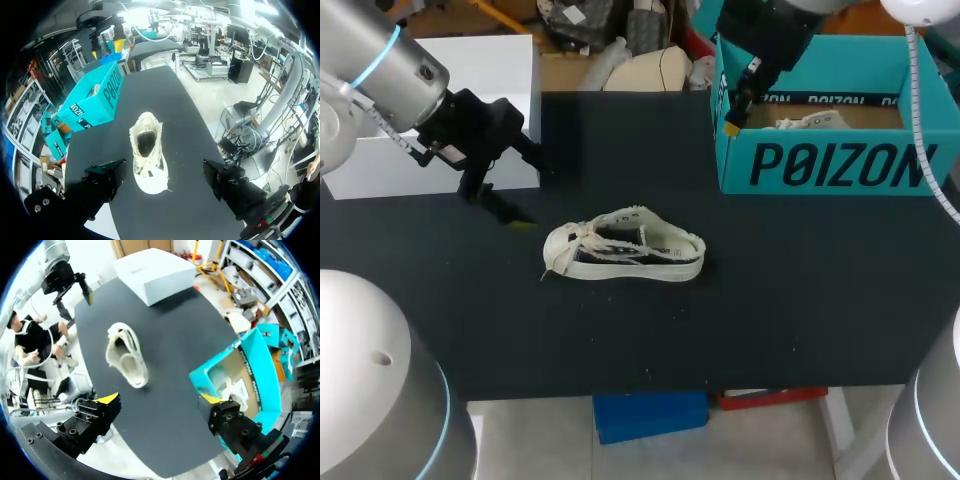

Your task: Take the shoe out of the shoebox, open the shoe tongue, remove and reinsert the insole, then place the shoe into the shoebox

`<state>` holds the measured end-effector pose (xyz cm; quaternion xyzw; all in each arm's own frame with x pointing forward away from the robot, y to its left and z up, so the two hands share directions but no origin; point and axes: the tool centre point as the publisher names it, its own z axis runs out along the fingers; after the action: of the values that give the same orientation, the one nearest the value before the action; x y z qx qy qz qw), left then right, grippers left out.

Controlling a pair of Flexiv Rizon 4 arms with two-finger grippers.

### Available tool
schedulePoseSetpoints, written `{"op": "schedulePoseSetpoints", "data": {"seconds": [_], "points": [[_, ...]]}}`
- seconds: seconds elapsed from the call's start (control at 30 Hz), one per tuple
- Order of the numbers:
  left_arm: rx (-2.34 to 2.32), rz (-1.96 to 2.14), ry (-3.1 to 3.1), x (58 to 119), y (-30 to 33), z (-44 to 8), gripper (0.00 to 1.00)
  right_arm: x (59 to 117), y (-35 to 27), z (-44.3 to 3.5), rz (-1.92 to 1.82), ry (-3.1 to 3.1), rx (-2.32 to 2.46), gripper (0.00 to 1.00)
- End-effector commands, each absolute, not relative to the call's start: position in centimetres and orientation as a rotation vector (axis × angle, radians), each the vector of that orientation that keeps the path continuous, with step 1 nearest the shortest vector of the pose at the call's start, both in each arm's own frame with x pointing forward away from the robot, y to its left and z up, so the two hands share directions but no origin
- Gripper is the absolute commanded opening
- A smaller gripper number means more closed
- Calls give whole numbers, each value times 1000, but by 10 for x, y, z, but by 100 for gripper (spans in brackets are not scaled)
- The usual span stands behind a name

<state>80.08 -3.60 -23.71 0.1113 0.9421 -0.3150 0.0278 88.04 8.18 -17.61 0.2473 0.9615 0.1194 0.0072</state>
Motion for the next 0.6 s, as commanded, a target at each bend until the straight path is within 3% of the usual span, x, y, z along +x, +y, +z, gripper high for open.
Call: {"op": "schedulePoseSetpoints", "data": {"seconds": [0.03,0.6], "points": [[345,-973,2905,801,-36,-238,100,845,110,-192,563,2988,477,100],[345,-973,2905,801,-36,-238,100,834,122,-207,639,2935,367,100]]}}
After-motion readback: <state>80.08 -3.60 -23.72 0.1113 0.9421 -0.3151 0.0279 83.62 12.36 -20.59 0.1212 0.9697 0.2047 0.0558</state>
